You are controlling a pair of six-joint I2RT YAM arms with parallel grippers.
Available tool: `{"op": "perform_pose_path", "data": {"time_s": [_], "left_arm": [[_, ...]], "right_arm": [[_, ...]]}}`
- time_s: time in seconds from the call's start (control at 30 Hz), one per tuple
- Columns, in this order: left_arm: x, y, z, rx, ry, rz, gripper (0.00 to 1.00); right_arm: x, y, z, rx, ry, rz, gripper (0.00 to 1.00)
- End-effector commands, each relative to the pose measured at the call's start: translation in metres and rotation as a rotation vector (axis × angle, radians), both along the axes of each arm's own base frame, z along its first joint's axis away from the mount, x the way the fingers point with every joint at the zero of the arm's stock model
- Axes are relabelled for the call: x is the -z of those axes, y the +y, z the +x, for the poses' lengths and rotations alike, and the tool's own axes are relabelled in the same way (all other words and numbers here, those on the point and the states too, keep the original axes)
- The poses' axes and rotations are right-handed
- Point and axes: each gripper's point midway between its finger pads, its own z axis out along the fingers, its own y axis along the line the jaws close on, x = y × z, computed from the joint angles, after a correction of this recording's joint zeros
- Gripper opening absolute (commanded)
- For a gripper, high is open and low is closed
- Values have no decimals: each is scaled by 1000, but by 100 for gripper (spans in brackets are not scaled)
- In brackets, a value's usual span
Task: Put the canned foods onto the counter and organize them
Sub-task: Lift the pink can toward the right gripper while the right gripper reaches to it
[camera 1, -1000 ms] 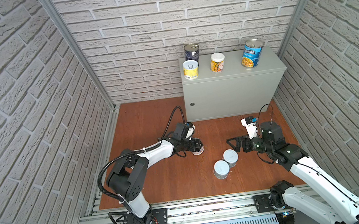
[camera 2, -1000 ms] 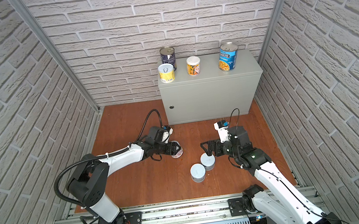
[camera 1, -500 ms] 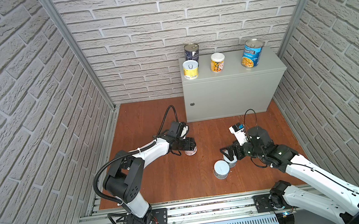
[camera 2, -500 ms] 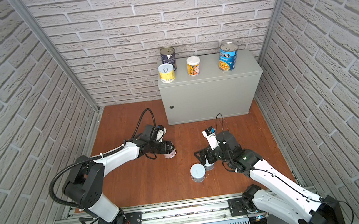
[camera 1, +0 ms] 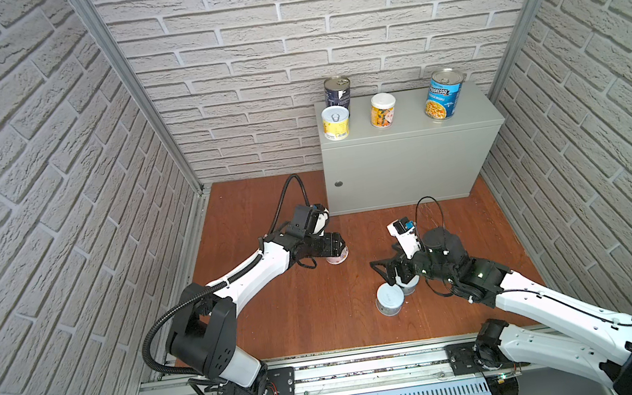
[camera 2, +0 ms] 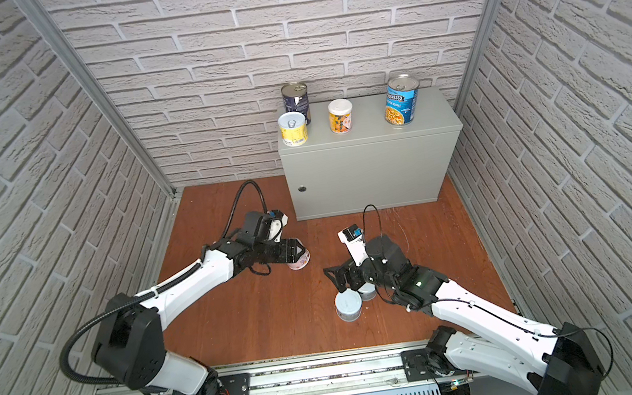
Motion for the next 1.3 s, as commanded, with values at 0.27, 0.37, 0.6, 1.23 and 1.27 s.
{"op": "perform_pose_path", "data": {"time_s": [0.27,0.37,0.6,1.23,1.27], "left_arm": [[-102,-21,-3,60,-137,-210,49],[-109,-26,-7,76,-139,-231,49],[-113,-41,-17,140,-131,-239,48],[-145,-68,-37,252,-184,-327,46],[-144,-70,-39,260,-178,-336,46]], "right_arm": [[-32,20,9,-36,-156,72,100],[-41,25,11,-52,-181,71,100],[-53,33,21,-69,-218,42,99],[-59,40,39,-56,-279,-18,95],[-63,41,38,-58,-287,-4,95]]}}
